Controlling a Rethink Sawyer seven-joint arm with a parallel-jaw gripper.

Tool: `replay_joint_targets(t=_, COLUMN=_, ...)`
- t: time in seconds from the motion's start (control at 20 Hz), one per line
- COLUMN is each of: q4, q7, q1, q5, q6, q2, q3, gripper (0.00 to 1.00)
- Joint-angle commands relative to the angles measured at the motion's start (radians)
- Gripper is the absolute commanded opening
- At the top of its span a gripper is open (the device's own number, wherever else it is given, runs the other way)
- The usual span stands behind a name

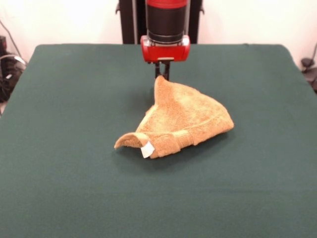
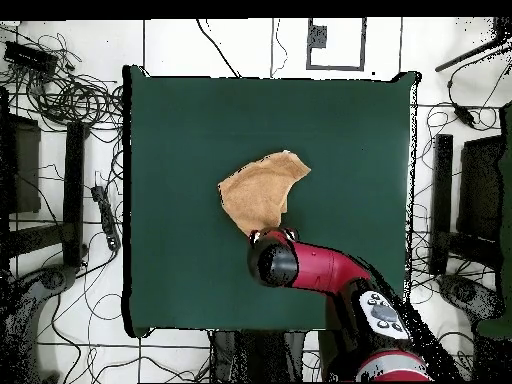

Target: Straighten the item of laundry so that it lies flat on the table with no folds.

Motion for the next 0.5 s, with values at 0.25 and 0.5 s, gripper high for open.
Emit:
replay_joint_targets(t=0.25, q4=-0.004, q7=0.148, q1=0.005, q5=-0.014, q6=-0.040, q2=0.003, q3=0.035, gripper=0.00)
replay_joint_targets(t=0.5, q4=0.013, q7=0.152, q1=0.016, q5=-0.012, q6=-0.029, q2=-0.023, q3=0.029, gripper=0.00)
